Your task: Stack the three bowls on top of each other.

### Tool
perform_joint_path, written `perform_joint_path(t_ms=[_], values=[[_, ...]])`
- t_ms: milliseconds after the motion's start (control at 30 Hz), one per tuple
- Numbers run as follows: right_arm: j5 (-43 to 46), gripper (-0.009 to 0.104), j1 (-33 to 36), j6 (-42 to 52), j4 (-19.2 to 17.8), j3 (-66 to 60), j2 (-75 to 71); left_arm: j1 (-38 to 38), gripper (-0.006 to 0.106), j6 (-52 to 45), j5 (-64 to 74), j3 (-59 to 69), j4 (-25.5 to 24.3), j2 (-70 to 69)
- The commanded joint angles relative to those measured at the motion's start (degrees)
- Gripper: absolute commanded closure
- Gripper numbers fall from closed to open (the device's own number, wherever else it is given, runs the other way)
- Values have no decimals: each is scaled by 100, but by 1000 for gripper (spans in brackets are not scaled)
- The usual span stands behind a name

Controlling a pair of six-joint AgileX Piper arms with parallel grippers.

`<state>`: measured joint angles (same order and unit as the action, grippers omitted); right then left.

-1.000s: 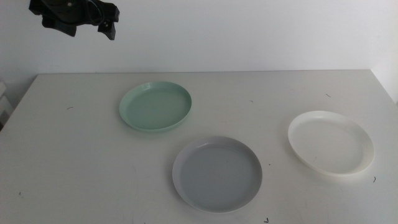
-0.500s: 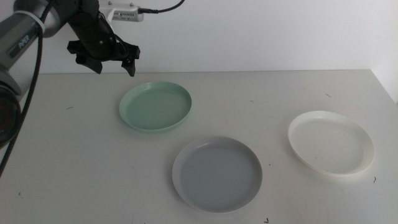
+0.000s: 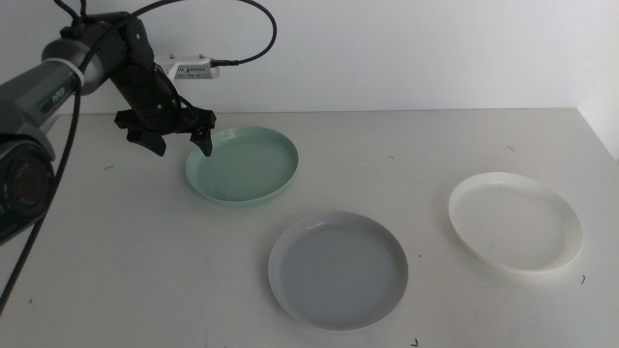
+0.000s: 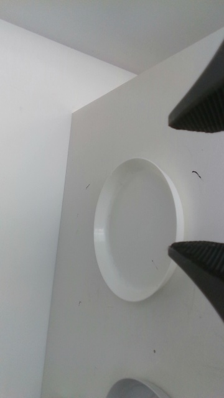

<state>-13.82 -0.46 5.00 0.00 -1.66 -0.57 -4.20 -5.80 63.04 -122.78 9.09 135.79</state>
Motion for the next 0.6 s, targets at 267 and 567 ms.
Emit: perform_joint_path(t_ms=[267, 567], values=[[434, 50, -48, 22, -68, 41, -157, 16, 21, -221, -516, -168, 388, -44], [434, 50, -48, 22, -68, 41, -157, 16, 54, -202, -498, -168, 411, 91]])
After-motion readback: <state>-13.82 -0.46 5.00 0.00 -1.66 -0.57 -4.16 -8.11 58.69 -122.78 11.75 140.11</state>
